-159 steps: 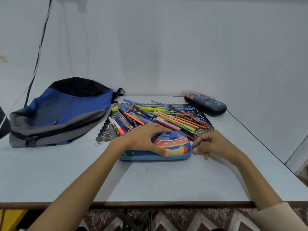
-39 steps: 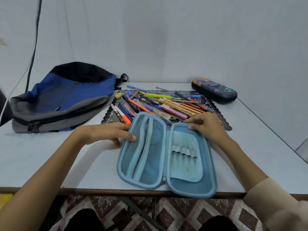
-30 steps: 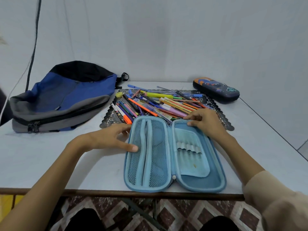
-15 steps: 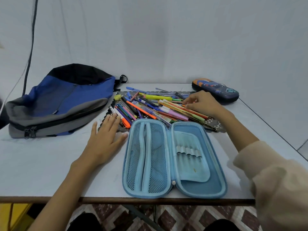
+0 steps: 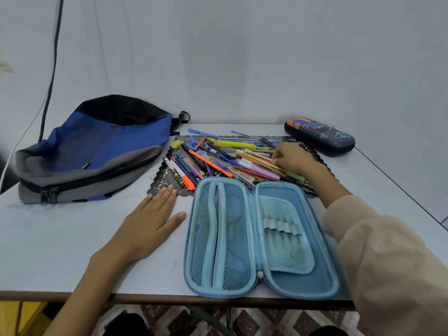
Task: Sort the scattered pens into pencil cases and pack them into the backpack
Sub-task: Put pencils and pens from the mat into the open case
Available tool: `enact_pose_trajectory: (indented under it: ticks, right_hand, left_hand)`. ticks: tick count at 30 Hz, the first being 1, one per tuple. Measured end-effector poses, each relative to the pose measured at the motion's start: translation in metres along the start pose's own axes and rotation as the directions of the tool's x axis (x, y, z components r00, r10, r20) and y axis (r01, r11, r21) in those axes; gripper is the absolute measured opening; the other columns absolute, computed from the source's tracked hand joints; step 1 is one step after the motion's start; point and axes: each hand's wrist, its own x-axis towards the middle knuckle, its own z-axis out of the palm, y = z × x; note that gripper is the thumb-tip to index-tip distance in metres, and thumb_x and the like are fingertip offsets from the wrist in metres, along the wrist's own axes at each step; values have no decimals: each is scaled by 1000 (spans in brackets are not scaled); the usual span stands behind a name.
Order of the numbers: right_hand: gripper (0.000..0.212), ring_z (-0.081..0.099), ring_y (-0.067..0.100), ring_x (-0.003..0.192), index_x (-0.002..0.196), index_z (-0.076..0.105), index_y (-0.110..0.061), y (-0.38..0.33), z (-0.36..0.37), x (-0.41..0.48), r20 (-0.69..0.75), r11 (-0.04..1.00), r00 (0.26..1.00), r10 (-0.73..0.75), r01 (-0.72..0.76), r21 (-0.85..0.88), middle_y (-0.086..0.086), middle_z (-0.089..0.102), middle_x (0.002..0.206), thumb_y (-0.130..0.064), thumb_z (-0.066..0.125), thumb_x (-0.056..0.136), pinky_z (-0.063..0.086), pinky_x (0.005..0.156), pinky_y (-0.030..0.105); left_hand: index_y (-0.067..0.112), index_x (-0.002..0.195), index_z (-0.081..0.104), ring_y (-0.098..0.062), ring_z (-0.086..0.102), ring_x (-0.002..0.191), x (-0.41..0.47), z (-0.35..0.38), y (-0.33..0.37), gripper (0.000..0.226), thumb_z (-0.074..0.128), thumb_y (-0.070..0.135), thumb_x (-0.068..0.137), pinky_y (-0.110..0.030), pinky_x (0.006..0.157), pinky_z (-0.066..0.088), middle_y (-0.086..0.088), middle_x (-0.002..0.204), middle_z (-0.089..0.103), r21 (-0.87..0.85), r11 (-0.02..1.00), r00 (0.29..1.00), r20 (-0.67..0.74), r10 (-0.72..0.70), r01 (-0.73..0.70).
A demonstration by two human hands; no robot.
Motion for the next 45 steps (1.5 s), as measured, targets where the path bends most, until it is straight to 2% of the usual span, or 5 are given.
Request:
enact_pose_trajectory:
  ticks: [7, 19, 25, 34, 45]
  right_hand:
    - [9, 50, 25, 81, 95, 54, -6, -9, -17, 0, -104, 990, 995, -3, 18, 139, 11, 58, 90, -12, 50, 90, 38, 68, 34]
    - [22, 59, 27, 80, 86, 62, -8, -15, -1, -8, -71, 958, 988, -134, 111, -266, 5, 58, 78, -29, 55, 88, 34, 59, 30]
    - [23, 54, 30, 79, 97, 42, -13, -9, -19, -6, -206, 995, 975, -80, 89, 36, 11, 58, 90, -36, 43, 100, 37, 66, 37]
    - [28, 59, 19, 76, 72, 76, -14, -7, -23, -8, 226, 988, 970, -94, 63, 141, 5, 68, 75, -36, 90, 60, 47, 73, 37]
    - [23, 44, 17, 50, 85, 39, -22, -10, -26, -9, 20, 871, 998, -60, 43, 490, 3, 45, 68, -36, 41, 103, 44, 56, 35]
  left_hand:
    - [24, 154, -4, 4, -13, 143, 0, -2, 2, 97, -10, 78, 73, -20, 116, -11, 13, 159, -9, -21, 1000, 1000, -6, -10, 10]
    - [23, 155, 1, 7, -11, 141, -2, -5, 4, 100, -7, 79, 73, -19, 115, -9, 12, 161, -4, -39, 999, 1000, -17, -11, 10]
    - [24, 155, 0, 6, -12, 142, -2, -4, 3, 99, -7, 79, 73, -19, 115, -10, 12, 161, -4, -36, 999, 1000, -9, -11, 11]
    - [24, 155, 0, 6, -12, 142, -2, -5, 4, 100, -8, 79, 71, -19, 116, -10, 12, 161, -4, -43, 999, 1000, -10, -17, 17]
    - [25, 155, 0, 7, -11, 143, -2, -2, 2, 98, -6, 79, 73, -19, 116, -10, 16, 158, -7, -47, 999, 1000, -16, -13, 13]
